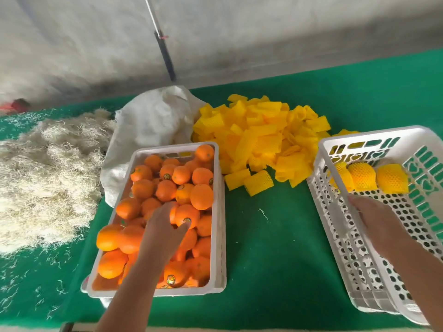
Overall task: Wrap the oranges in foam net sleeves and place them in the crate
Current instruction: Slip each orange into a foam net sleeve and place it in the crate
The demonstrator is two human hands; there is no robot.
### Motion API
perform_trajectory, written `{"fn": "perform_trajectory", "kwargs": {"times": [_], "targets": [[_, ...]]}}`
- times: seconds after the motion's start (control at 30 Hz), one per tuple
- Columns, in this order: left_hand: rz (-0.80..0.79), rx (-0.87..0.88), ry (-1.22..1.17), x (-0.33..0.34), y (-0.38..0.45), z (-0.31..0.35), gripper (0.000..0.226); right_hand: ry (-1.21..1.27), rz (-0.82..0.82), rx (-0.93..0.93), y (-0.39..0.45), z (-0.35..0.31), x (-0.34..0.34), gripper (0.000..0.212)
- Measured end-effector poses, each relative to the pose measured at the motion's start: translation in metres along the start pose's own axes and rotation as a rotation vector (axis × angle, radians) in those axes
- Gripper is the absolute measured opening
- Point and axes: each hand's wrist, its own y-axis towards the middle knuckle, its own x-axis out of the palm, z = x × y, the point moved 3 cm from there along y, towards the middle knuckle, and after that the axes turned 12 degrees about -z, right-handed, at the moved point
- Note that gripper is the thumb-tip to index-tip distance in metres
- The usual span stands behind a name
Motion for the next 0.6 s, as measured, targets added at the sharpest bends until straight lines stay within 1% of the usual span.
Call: {"fn": "perform_trajectory", "kwargs": {"times": [0.03, 0.1, 0.17, 0.27, 0.33, 0.47, 0.53, 0.6], "targets": [[-0.004, 0.029, 0.035, 0.002, 0.001, 0.001, 0.072, -0.097, 0.026, -0.032, -0.007, -0.007, 0.006, 0.034], [-0.013, 0.100, 0.063, 0.005, 0.007, 0.002, 0.077, -0.235, 0.089, -0.077, -0.017, -0.016, 0.020, 0.026], [-0.041, 0.144, 0.086, 0.009, 0.014, 0.003, 0.083, -0.370, 0.134, -0.111, -0.024, -0.020, 0.033, 0.026], [-0.045, 0.187, 0.153, 0.014, 0.024, 0.007, 0.093, -0.508, 0.208, -0.080, -0.032, -0.019, 0.047, 0.046], [-0.006, 0.227, 0.212, 0.017, 0.030, 0.011, 0.097, -0.559, 0.242, -0.059, -0.039, -0.017, 0.056, 0.055], [0.035, 0.293, 0.363, 0.027, 0.049, 0.022, 0.092, -0.631, 0.298, -0.121, -0.051, -0.013, 0.073, 0.059], [0.066, 0.302, 0.393, 0.029, 0.057, 0.024, 0.086, -0.677, 0.331, -0.187, -0.053, -0.010, 0.083, 0.055], [0.083, 0.312, 0.365, 0.026, 0.060, 0.024, 0.081, -0.713, 0.319, -0.242, -0.051, -0.005, 0.098, 0.049]]}}
